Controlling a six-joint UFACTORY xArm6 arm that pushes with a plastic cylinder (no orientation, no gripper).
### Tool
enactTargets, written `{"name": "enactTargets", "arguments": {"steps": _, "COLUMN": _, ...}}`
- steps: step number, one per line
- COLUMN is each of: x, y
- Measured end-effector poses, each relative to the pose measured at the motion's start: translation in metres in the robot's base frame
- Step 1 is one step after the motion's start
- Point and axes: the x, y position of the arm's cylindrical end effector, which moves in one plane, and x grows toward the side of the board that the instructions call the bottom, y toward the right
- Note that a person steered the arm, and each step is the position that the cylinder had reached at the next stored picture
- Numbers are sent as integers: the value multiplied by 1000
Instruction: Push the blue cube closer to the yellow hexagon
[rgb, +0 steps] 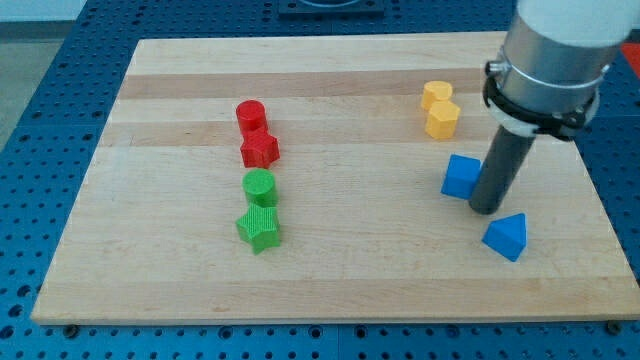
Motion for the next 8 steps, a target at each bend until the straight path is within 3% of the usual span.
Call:
{"name": "enactTargets", "arguments": {"steps": 6, "x": -39, "y": -4}}
{"name": "enactTargets", "arguments": {"steps": 8, "x": 25, "y": -25}}
